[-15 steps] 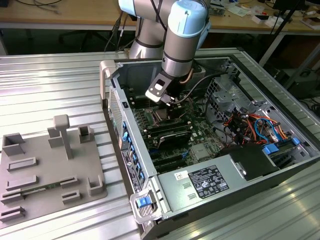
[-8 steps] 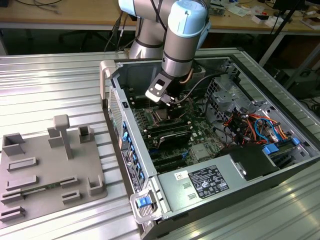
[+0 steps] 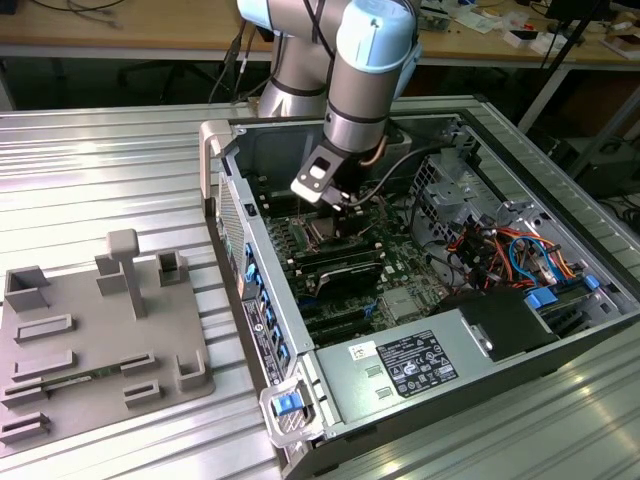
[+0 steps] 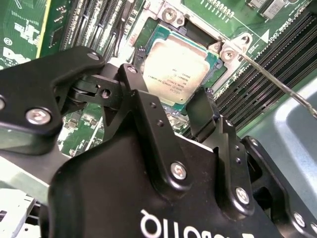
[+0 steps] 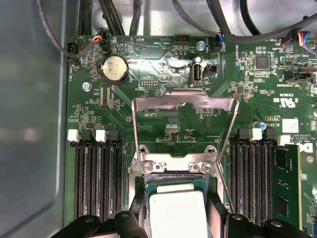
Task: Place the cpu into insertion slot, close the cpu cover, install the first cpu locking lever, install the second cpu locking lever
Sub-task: 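Place the cpu into insertion slot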
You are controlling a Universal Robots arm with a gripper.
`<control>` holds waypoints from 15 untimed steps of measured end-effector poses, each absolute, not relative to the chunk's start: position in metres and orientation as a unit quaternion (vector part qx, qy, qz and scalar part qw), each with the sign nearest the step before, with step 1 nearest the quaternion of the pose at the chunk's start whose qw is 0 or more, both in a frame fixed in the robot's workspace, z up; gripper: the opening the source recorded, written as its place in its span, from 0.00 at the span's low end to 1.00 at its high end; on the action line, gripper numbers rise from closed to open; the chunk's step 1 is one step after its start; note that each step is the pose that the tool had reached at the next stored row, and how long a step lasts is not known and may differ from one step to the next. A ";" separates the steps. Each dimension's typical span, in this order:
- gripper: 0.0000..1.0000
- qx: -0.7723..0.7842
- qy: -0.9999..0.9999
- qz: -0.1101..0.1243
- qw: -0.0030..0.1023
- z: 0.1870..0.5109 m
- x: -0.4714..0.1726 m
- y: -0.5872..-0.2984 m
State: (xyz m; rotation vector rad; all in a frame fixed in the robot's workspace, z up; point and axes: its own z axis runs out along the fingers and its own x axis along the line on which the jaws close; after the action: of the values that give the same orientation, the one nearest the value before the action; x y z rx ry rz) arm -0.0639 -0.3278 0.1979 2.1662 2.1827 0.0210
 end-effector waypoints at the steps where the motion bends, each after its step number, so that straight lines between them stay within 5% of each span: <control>1: 0.60 0.704 0.709 0.007 0.033 0.199 -0.064 -0.328; 15: 0.60 0.704 0.709 0.007 0.033 0.199 -0.064 -0.328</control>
State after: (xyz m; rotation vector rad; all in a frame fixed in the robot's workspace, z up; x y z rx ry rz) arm -0.0640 -0.3278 0.1985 2.1662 2.1828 0.0208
